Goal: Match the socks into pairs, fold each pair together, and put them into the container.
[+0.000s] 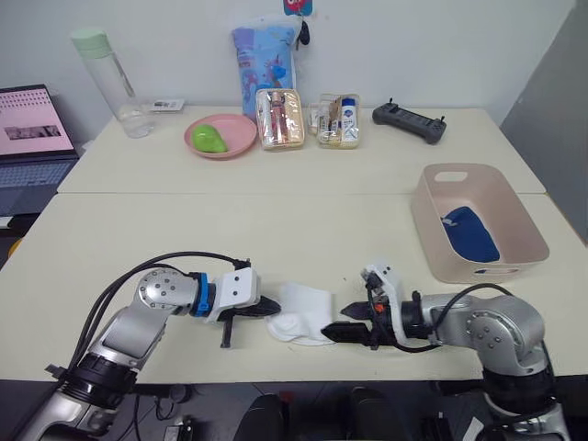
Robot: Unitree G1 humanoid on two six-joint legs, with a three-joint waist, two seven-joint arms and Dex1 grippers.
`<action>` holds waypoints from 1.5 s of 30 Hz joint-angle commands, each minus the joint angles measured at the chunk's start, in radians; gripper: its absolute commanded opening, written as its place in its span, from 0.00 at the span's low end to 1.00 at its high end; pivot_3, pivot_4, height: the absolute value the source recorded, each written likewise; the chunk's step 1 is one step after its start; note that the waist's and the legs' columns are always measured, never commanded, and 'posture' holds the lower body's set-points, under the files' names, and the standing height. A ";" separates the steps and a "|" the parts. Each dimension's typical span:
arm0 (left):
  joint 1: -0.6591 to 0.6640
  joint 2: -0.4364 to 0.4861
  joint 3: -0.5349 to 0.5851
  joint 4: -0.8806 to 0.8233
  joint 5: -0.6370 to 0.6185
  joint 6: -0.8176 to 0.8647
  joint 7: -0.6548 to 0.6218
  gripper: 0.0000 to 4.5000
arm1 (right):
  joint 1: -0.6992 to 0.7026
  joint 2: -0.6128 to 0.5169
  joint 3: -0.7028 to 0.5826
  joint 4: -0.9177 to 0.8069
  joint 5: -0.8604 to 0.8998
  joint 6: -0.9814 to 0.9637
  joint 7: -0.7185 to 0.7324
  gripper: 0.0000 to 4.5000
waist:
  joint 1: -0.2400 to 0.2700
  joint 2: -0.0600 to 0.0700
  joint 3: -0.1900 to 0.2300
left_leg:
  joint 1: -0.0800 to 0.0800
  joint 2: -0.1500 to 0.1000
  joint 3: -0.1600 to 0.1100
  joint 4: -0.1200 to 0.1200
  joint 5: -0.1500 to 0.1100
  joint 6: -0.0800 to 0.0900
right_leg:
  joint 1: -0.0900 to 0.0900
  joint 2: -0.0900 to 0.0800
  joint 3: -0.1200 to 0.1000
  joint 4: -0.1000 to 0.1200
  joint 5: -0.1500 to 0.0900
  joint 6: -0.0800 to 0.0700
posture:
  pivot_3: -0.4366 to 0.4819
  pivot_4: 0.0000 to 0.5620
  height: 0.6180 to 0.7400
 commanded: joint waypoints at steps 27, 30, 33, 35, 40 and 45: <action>-0.188 -0.084 0.132 -0.056 -0.260 0.382 0.065 0.00 | -0.068 0.010 -0.128 -0.171 0.112 -0.040 -0.132 0.00 | 0.001 0.002 0.002 | -0.005 -0.001 0.000 0.000 0.000 0.000 | -0.003 0.000 0.000 -0.001 0.000 0.001 | 0.48 0.27 0.94; -0.317 -0.132 0.147 -0.060 -0.339 0.472 0.073 0.13 | -0.151 -0.172 -0.312 -0.225 0.125 -0.114 -0.085 0.00 | 0.001 0.002 0.004 | -0.005 -0.002 0.001 0.000 0.000 0.000 | -0.004 0.000 0.000 -0.001 0.000 0.001 | 0.48 0.27 0.94; -0.390 -0.162 0.151 -0.054 -0.378 0.506 0.070 0.34 | -0.205 -0.346 -0.422 -0.186 0.104 -0.185 -0.050 0.00 | 0.002 0.002 0.006 | -0.005 -0.002 0.002 0.001 0.000 0.000 | -0.003 0.000 0.000 -0.001 0.000 0.002 | 0.48 0.27 0.94; -0.431 -0.179 0.156 -0.054 -0.408 0.534 0.070 0.48 | -0.212 -0.466 -0.452 -0.135 0.054 -0.258 -0.032 0.00 | 0.002 0.001 0.006 | -0.004 -0.002 0.001 -0.001 0.000 0.000 | -0.003 0.000 0.000 -0.001 -0.001 0.002 | 0.48 0.27 0.94; -0.486 -0.212 0.170 -0.055 -0.449 0.545 0.073 0.85 | -0.174 -0.689 -0.361 -0.005 -0.143 -0.537 0.005 0.00 | -0.004 0.001 0.007 | -0.004 0.000 0.004 -0.001 0.000 0.000 | -0.003 0.000 0.002 -0.001 -0.002 0.003 | 0.48 0.27 0.94; -0.513 -0.221 0.161 -0.071 -0.456 0.551 0.080 0.99 | -0.104 -0.898 -0.028 0.215 -0.639 -1.109 -0.065 0.00 | -0.001 -0.001 0.009 | -0.003 -0.002 0.008 0.001 0.000 0.000 | -0.003 -0.001 0.004 -0.001 -0.002 0.004 | 0.48 0.27 0.94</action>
